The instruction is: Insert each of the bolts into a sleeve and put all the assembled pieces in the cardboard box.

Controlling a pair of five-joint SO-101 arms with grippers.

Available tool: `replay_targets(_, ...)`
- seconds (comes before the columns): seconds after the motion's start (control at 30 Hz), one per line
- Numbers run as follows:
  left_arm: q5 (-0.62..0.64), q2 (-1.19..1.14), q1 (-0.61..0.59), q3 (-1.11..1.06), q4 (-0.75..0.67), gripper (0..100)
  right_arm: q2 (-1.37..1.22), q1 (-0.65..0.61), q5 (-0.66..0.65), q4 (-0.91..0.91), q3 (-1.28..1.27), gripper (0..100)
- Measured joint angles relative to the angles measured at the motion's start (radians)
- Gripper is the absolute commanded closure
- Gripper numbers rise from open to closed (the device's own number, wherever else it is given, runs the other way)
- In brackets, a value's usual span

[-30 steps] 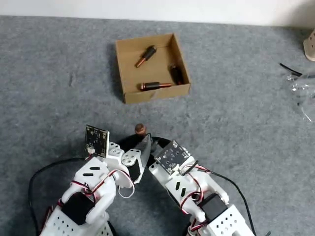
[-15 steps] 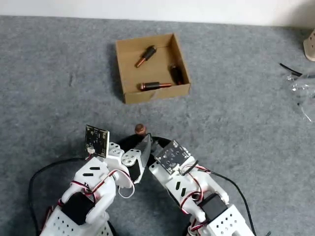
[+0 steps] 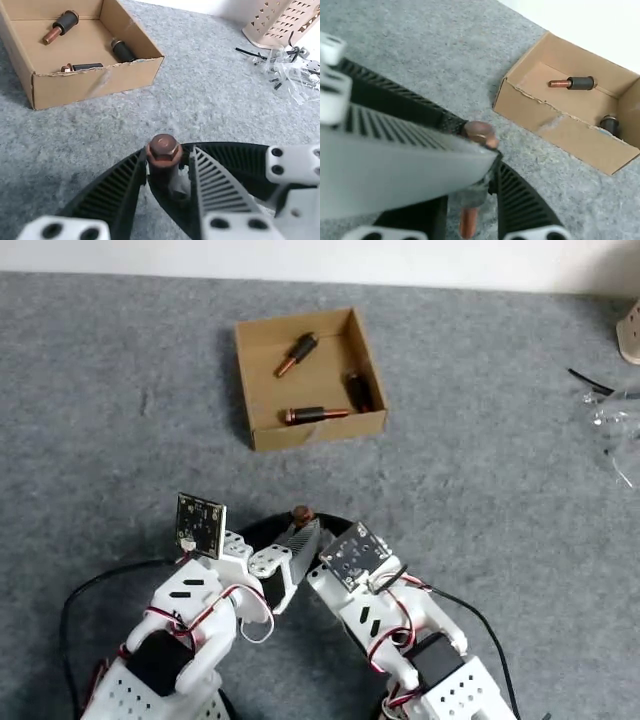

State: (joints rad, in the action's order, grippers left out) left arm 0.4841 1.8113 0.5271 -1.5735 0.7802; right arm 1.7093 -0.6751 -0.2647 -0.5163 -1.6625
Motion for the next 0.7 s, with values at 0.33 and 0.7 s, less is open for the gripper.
replay_targets(0.33,0.114,0.0,-0.15,0.038,0.0,86,0.0,-0.002,0.0,0.0,0.0,99.5)
replay_targets(0.7,0.126,0.006,-0.232,0.066,0.0,86,0.0,-0.002,0.0,0.0,0.0,99.5)
